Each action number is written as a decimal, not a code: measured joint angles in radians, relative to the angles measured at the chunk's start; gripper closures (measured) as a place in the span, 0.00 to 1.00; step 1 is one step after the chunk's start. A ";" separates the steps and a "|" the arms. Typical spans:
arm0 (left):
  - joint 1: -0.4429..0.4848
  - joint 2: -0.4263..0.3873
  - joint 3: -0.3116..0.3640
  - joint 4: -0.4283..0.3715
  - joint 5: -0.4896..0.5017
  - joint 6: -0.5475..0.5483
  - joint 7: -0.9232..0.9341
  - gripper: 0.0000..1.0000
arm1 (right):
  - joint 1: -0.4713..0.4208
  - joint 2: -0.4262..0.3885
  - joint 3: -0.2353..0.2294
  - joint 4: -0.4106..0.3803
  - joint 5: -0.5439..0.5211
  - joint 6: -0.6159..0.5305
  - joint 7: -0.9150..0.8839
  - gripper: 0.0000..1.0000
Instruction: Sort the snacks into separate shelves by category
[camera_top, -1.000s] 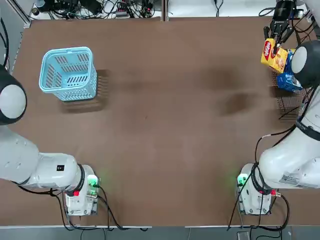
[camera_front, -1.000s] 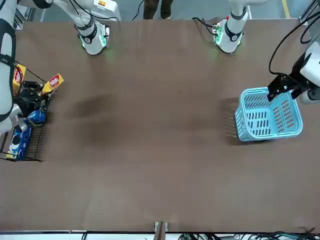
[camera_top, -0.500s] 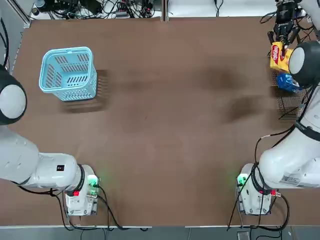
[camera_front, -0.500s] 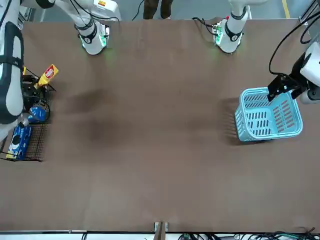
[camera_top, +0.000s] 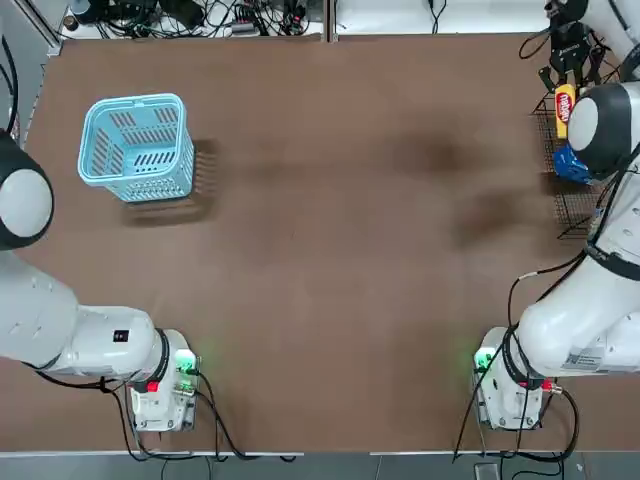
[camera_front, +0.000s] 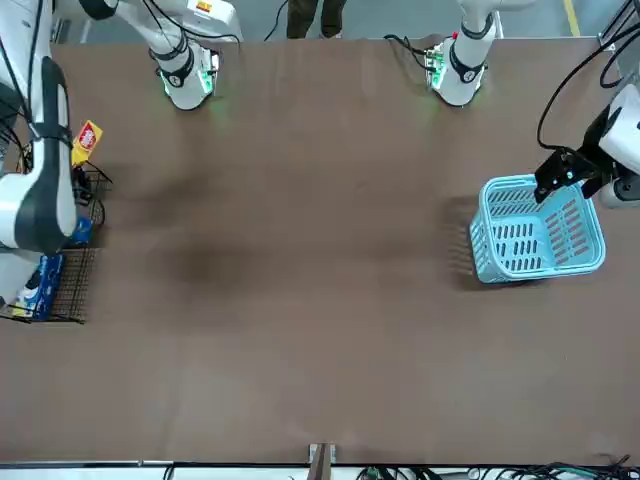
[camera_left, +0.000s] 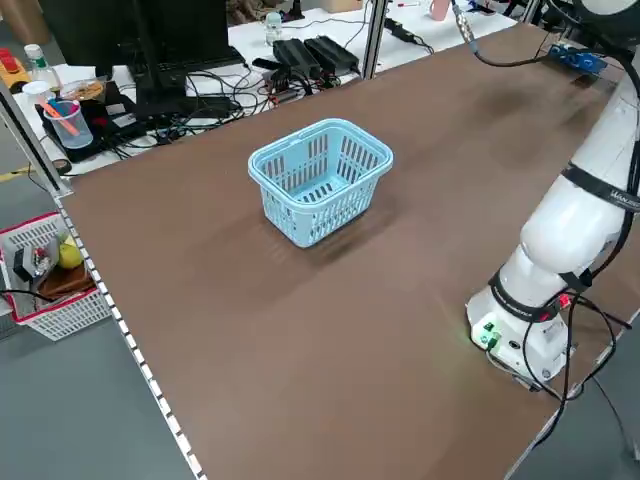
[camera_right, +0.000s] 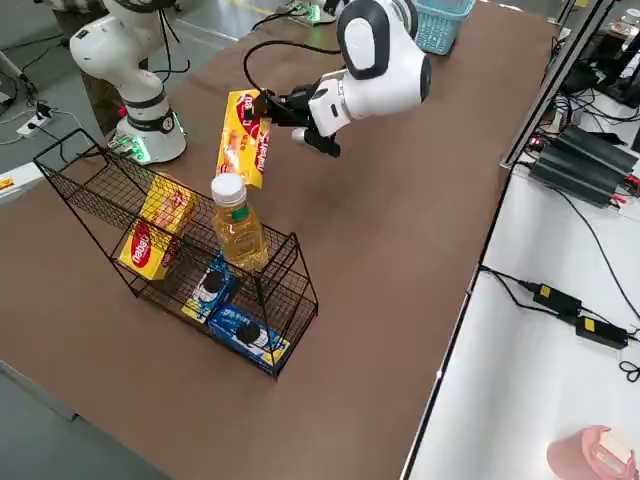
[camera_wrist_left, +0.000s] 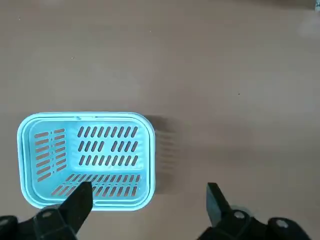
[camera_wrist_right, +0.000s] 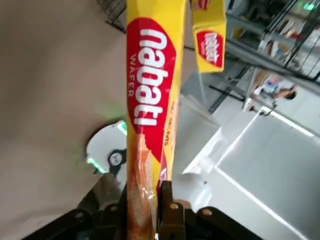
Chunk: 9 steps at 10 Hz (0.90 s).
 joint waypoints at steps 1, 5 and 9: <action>0.000 0.000 0.000 0.000 0.000 0.000 0.000 0.00 | 0.005 0.012 0.000 0.011 -0.038 0.003 -0.049 0.74; 0.000 0.001 0.000 0.000 0.000 0.001 0.000 0.00 | 0.022 0.029 0.000 0.069 -0.140 0.001 -0.186 0.74; 0.000 0.001 -0.002 0.000 0.000 0.001 0.000 0.00 | 0.033 0.036 -0.005 0.075 -0.220 0.018 -0.246 0.74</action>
